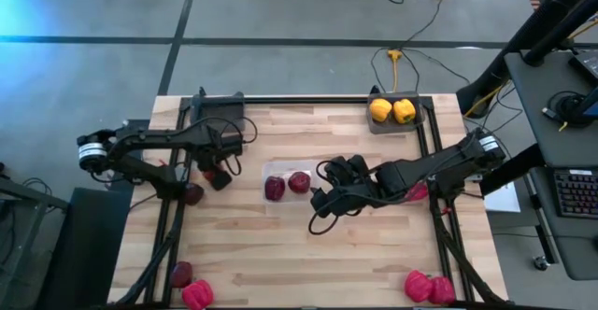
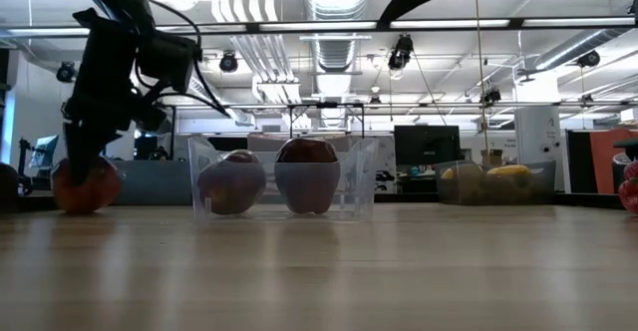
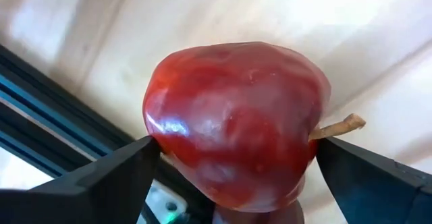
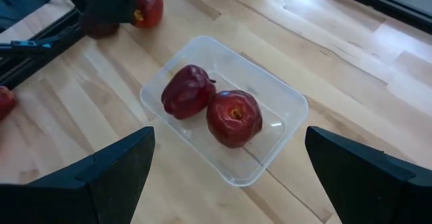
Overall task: Sort produce into baskets
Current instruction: Put the red apple into the transparent bin
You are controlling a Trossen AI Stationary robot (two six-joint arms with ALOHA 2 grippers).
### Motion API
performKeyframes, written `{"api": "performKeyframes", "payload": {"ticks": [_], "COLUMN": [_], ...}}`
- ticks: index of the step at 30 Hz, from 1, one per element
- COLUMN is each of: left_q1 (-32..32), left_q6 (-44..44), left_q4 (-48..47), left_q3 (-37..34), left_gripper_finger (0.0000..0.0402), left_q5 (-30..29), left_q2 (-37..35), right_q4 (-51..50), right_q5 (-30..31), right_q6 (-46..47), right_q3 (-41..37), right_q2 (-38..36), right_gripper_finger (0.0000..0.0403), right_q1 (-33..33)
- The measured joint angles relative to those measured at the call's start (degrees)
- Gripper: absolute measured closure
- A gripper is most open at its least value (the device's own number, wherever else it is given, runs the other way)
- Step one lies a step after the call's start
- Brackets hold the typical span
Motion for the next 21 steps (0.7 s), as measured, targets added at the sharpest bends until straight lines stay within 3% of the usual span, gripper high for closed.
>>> {"api": "performKeyframes", "payload": {"ticks": [6, 13, 21], "left_q1": [0.0, -0.9, -5.5], "left_q6": [-0.7, -1.1, -3.4], "left_q4": [4.3, 6.0, 6.4], "left_q3": [0.2, 2.3, 14.6], "left_gripper_finger": [0.0059, 0.0084, 0.0161], "left_q5": [-3.8, -1.8, 1.5], "left_q2": [-0.4, -3.0, -11.8], "right_q4": [0.0, 0.0, -1.8], "right_q5": [0.1, 0.1, -0.1], "right_q6": [-0.3, -0.2, -0.9], "right_q3": [0.3, 0.8, 3.0], "right_q2": [0.0, -0.2, -1.5], "right_gripper_finger": [0.0028, 0.0028, 0.0028], "right_q1": [-0.6, -0.2, -0.2]}}
